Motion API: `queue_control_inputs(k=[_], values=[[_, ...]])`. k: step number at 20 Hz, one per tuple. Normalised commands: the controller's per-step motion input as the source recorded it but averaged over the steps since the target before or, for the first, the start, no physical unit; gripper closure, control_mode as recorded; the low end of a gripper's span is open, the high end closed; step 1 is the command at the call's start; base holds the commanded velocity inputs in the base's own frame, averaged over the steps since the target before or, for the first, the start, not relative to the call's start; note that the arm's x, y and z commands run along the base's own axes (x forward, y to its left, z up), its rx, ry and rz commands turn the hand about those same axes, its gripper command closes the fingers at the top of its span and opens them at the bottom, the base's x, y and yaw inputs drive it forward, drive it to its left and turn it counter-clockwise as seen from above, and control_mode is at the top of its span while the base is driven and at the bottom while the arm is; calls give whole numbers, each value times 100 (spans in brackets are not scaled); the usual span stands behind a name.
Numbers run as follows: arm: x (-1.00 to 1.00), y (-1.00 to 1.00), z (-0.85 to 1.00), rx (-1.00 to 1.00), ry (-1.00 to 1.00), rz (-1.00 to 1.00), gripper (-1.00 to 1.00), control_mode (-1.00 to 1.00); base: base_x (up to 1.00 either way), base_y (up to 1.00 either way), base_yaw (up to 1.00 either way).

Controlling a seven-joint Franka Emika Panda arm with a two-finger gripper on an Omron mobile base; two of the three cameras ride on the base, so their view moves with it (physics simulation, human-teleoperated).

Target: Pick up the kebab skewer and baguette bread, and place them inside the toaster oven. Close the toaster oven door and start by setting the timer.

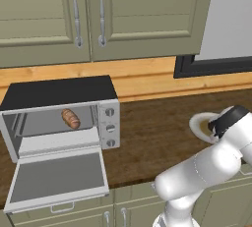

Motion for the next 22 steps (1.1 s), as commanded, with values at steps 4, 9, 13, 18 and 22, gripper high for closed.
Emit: queue_control_inputs(k=[4, 9, 13, 18, 22], values=[[0, 1, -7, 0, -2, 0, -100, -100, 0, 0, 0], [0, 0, 0, 0, 0, 0, -100, -100, 0, 0, 0], [0, 0, 0, 0, 0, 0, 100, -100, 0, 0, 0], [0, 0, 0, 0, 0, 0, 100, -100, 0, 0, 0], [0, 0, 0, 0, 0, 0, 100, -100, 0, 0, 0]])
